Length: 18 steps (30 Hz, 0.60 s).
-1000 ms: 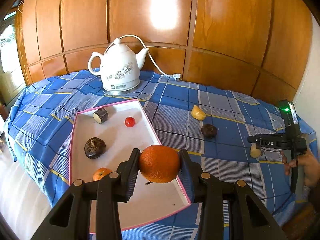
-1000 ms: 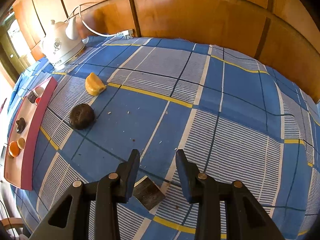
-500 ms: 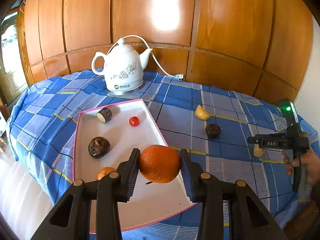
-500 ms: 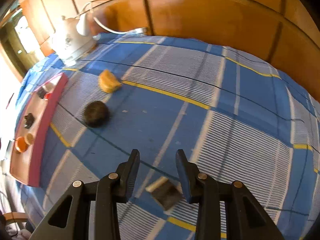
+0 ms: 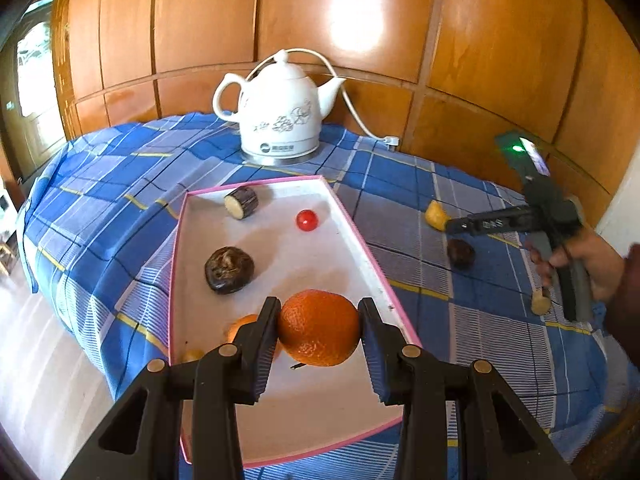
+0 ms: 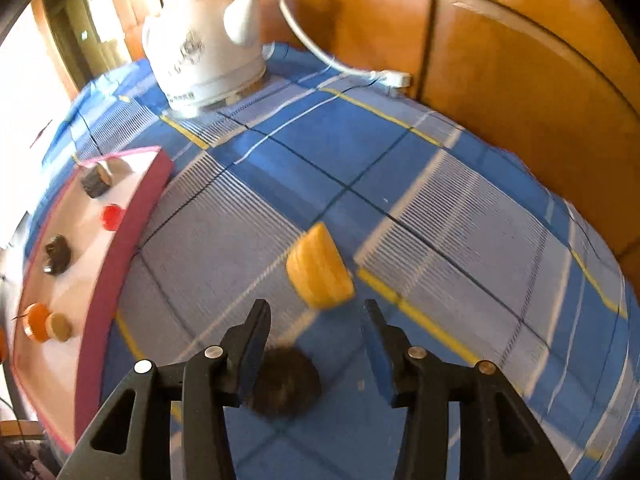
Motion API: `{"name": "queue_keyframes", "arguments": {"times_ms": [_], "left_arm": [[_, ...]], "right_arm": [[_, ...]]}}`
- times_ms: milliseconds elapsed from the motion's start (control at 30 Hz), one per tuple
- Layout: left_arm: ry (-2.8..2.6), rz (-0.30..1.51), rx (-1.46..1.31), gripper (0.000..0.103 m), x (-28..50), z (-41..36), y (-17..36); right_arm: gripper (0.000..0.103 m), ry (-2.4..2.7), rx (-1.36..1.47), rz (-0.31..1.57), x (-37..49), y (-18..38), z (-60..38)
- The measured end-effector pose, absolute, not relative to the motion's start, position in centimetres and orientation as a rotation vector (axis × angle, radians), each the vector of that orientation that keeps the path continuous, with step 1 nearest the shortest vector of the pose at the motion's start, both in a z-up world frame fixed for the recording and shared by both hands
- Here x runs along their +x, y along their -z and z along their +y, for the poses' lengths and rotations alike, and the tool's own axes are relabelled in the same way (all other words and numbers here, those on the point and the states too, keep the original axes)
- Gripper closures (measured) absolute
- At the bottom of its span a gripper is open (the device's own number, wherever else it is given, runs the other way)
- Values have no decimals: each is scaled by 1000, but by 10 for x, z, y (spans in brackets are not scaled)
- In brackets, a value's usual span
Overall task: Organize fruits
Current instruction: 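Close the right tool on the yellow wedge while the left tool holds the orange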
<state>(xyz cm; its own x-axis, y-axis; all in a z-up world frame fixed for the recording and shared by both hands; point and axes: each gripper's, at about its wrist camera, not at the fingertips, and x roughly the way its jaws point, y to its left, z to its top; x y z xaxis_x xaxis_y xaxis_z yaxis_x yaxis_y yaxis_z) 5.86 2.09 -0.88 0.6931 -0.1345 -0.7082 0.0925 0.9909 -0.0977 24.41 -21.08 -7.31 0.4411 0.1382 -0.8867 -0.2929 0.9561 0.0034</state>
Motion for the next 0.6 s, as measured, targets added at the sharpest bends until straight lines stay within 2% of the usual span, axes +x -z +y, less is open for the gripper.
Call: {"name": "queue_keyframes", "arguments": {"times_ms": [133, 200, 300, 600], "left_arm": [[111, 808, -71, 63, 61, 28, 13], [102, 814, -77, 63, 62, 31, 15], [87, 825, -90, 63, 65, 36, 18], [42, 809, -103, 63, 64, 46, 15]], "right_arm": [[56, -230, -242, 1103, 265, 87, -200], [68, -243, -234, 1101, 270, 88, -198], [74, -232, -262, 1100, 268, 84, -192], [75, -240, -181, 1006, 205, 38, -210]]}}
